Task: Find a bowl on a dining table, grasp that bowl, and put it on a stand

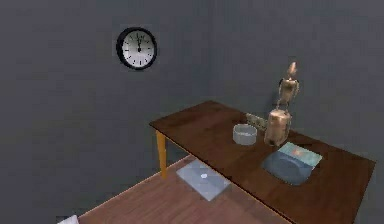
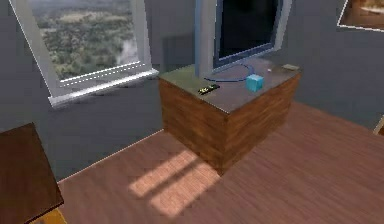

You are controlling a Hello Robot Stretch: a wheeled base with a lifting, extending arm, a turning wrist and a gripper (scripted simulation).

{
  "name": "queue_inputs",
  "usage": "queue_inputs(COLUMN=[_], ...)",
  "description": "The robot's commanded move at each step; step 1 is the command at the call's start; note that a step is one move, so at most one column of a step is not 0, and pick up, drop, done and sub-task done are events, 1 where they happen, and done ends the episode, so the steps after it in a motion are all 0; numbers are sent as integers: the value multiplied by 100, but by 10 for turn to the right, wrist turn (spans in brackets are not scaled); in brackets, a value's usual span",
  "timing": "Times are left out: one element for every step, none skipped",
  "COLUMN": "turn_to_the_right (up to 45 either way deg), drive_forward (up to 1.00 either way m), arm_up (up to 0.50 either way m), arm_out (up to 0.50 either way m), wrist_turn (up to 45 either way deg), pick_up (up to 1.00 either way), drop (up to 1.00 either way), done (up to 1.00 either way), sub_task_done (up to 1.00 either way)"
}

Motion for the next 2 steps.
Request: queue_inputs(turn_to_the_right=[0,-450], drive_forward=[40,0], arm_up=[0,0], arm_out=[0,0], wrist_turn=[0,0], pick_up=[0,0], drop=[0,0], done=[0,0], sub_task_done=[0,0])
